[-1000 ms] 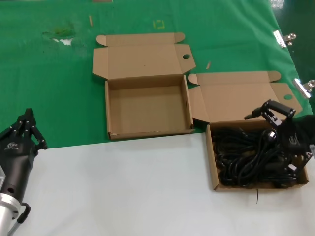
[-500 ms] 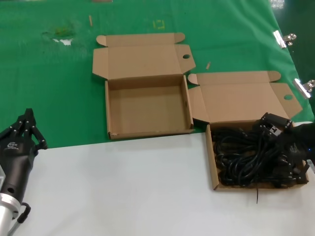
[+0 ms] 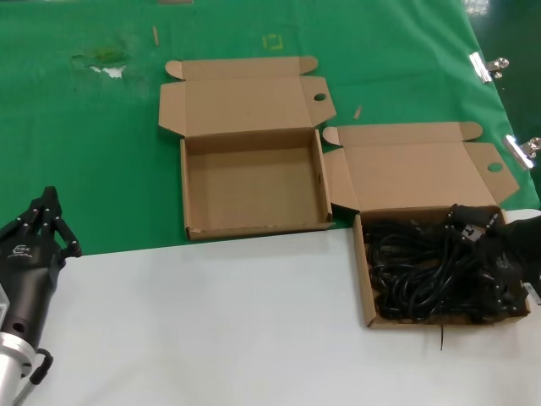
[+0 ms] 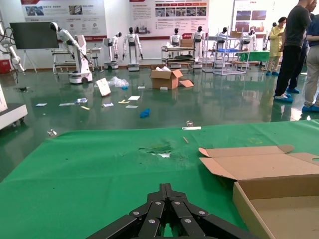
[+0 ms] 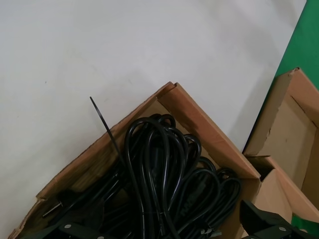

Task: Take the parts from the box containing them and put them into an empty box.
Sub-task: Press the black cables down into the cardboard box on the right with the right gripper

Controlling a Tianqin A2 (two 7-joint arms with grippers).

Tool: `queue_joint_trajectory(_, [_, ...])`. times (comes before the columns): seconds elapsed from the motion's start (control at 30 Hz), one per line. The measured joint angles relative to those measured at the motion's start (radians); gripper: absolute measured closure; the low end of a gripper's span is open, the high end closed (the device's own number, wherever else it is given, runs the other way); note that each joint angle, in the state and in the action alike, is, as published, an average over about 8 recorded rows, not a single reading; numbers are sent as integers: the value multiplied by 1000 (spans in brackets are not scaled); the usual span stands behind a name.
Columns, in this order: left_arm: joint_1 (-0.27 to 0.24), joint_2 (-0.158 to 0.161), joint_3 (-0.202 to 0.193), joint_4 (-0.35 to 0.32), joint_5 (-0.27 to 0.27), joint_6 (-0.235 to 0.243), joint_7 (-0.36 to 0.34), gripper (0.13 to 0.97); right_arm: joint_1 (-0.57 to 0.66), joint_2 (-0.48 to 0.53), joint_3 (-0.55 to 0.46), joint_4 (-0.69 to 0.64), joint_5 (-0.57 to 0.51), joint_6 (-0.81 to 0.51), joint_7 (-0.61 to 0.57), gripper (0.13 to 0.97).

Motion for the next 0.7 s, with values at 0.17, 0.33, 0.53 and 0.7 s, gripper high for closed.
queue_joint_trajectory(0.17, [0,0,0,0,0,0,0,957,2,-8,-3,-18,-2,3,-13,184])
queue_joint_trajectory(0.33, [0,0,0,0,0,0,0,957,-1,-11,-3,-24,-1,5,-19,198])
queue_joint_trajectory(0.53, [0,0,0,0,0,0,0,957,-6,-9,-2,-39,-2,7,-26,287])
queue_joint_trajectory(0.7, [0,0,0,0,0,0,0,957,-6,-7,-3,-59,-5,9,-37,371])
